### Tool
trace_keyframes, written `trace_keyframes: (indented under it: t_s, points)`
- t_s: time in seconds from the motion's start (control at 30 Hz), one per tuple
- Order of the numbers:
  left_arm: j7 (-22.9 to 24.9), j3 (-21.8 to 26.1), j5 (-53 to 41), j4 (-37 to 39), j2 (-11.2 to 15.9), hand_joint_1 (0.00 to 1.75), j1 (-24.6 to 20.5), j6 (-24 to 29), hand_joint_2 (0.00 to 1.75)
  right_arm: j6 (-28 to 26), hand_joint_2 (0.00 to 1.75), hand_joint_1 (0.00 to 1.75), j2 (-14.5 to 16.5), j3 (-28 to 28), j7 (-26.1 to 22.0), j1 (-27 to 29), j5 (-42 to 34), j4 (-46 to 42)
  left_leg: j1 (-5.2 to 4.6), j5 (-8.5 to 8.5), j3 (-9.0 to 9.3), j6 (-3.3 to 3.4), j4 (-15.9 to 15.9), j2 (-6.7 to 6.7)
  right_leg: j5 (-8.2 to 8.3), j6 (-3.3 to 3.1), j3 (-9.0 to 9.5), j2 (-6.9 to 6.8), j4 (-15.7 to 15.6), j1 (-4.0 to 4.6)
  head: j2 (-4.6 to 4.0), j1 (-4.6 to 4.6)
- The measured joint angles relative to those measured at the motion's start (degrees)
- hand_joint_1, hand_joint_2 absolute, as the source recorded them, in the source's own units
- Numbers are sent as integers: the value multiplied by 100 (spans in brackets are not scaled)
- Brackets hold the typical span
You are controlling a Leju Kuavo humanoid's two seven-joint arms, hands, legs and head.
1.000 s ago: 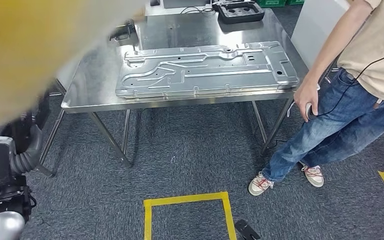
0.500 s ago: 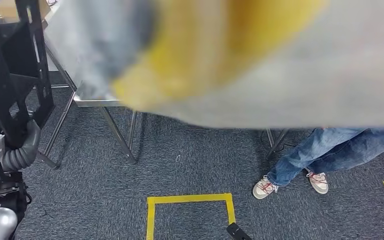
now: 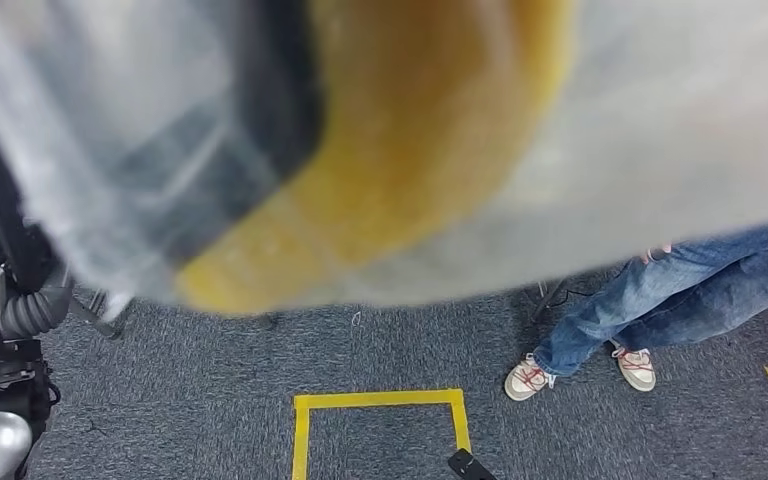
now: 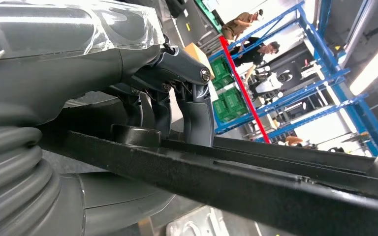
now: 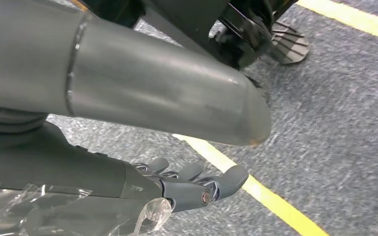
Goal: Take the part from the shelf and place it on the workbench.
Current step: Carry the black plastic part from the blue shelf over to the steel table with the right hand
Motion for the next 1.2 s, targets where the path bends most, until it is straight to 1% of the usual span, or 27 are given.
trace_keyframes:
  t_s: [0.07,0.1,0.13,0.2,0.23,0.27,0.3,0.37,0.43,0.47,0.5,0.57,0.6,0.63,0.67,0.73,0.77,0.8,0.87,0.93,0.97,1.0,1.07,1.1,1.13,1.17,1.2]
  points:
    - [1,-10,4,0,-1,175,-1,-6,175,-1,0,0,0,2,0,11,2,11,22,-3,1,-14,-3,-3,-309,40,-411,6,766,-36,1,5]
    - [2,-15,5,0,-2,175,4,-8,175,-2,0,0,0,4,1,17,3,16,41,-12,-2,-39,3,-11,-327,67,-522,5,941,-64,1,7]
    - [3,-17,5,0,-2,175,6,-8,175,-2,0,0,0,7,1,21,3,20,71,-26,-3,-79,18,-22,-228,100,-507,4,874,-96,1,7]
    - [4,-17,2,0,-3,175,2,-9,175,-3,0,0,1,11,2,36,4,29,148,-92,-10,-208,108,-49,158,208,-169,6,152,-182,1,7]
    - [5,-15,1,-1,-3,175,-4,-9,175,-3,0,0,15,14,2,39,4,33,171,-140,-27,-284,171,-65,297,245,2,31,-190,-209,1,16]
    - [4,-15,-4,-4,-2,175,-10,-14,175,-4,0,0,24,15,1,43,4,37,179,-182,-46,-355,234,-75,367,230,105,54,-402,-221,1,23]
    - [4,-15,-6,-8,-1,175,-21,-19,175,-8,0,0,29,16,2,45,4,39,178,-210,-61,-407,275,-84,363,184,129,77,-461,-215,0,28]
    - [3,-18,-10,-14,-1,175,-38,-28,175,-24,0,0,26,16,0,34,3,45,192,-223,-61,-451,284,-94,323,22,92,93,-378,-184,0,27]
    - [8,-18,-10,-15,-1,175,-48,-36,175,-39,0,0,24,15,-3,24,2,50,220,-307,-96,-458,414,-68,299,-75,105,88,-358,-165,1,21]
    - [10,-19,-15,-15,-1,175,-54,-44,175,-43,0,0,25,16,-5,20,2,52,217,-425,-202,-450,653,-48,293,-111,116,85,-358,-155,1,19]
    - [14,-19,-22,-15,-1,175,-60,-53,175,-49,0,0,27,16,-8,23,2,56,197,-586,-385,-434,1026,-29,286,-141,124,81,-360,-140,1,17]
    - [36,-25,-45,-15,-1,175,-64,-68,175,-56,0,0,30,16,-9,34,2,62,140,-895,-868,-385,1904,-20,265,-185,133,77,-359,-95,1,16]
    - [55,-32,-58,-15,-1,175,-61,-72,175,-58,0,0,31,16,-9,42,2,65,110,-941,-1043,-349,2176,-20,251,-207,146,75,-359,-66,1,15]
    - [76,-39,-76,-15,-1,175,-58,-74,175,-58,0,0,31,16,-9,49,2,66,77,-874,-1108,-298,2217,-20,236,-227,166,74,-359,-35,1,15]
    - [91,-44,-91,-15,-1,175,-58,-74,175,-58,0,0,31,16,-9,54,1,66,34,-699,-1052,-229,2015,-21,217,-244,196,74,-359,-5,1,15]
    - [109,-49,-119,-16,-1,175,-67,-74,175,-60,0,0,31,16,-9,62,0,68,-71,-260,-721,-49,1208,-13,176,-262,262,76,-366,41,1,15]
    - [117,-51,-125,-17,-1,175,-75,-74,175,-60,0,0,31,15,-9,65,-1,69,-114,-128,-573,18,860,8,156,-256,280,81,-370,66,1,17]
    - [125,-57,-131,-18,-1,175,-80,-75,175,-62,0,0,27,15,-9,68,-2,71,-148,-74,-484,59,648,25,141,-243,289,83,-374,86,1,16]
    - [143,-66,-136,-19,-2,175,-84,-77,175,-64,0,0,17,14,-5,62,-5,78,-177,-96,-452,64,540,45,120,-200,295,67,-393,104,1,14]
    - [169,-68,-143,-25,-1,175,-81,-78,175,-70,0,0,3,15,-4,62,-8,85,-141,-91,-398,59,467,29,69,-144,306,43,-360,100,0,11]
    - [180,-70,-148,-28,-1,175,-83,-78,175,-73,0,0,-1,15,-7,65,-11,87,-121,-88,-358,67,427,25,-11,-118,255,41,-225,100,0,12]
    - [187,-73,-153,-31,-2,175,-84,-78,175,-76,0,0,-6,15,-7,74,-15,90,-101,-87,-320,76,396,21,-136,-92,133,40,33,97,0,14]
    - [191,-93,-161,-33,-4,175,-79,-79,175,-78,0,0,-6,16,-5,85,-25,93,-111,-109,-295,103,391,16,-432,-51,-309,40,806,76,1,18]
    - [194,-107,-163,-33,-5,175,-70,-80,175,-78,0,0,-7,16,-4,91,-28,95,-115,-121,-287,106,392,12,-502,-35,-520,39,1119,68,1,19]
    - [196,-122,-165,-33,-5,175,-62,-81,175,-78,0,0,-7,16,-4,96,-30,96,-119,-136,-276,107,393,5,-470,-22,-648,39,1253,60,1,19]
    - [198,-133,-167,-33,-5,175,-55,-85,175,-78,0,0,-10,16,-5,100,-32,96,-120,-154,-255,101,394,-5,-317,-16,-647,39,1138,56,1,19]
    - [198,-142,-169,-33,-5,175,-51,-89,175,-78,0,0,-18,16,-5,105,-32,96,-120,-177,-224,89,396,-16,-77,-17,-528,39,802,53,1,18]
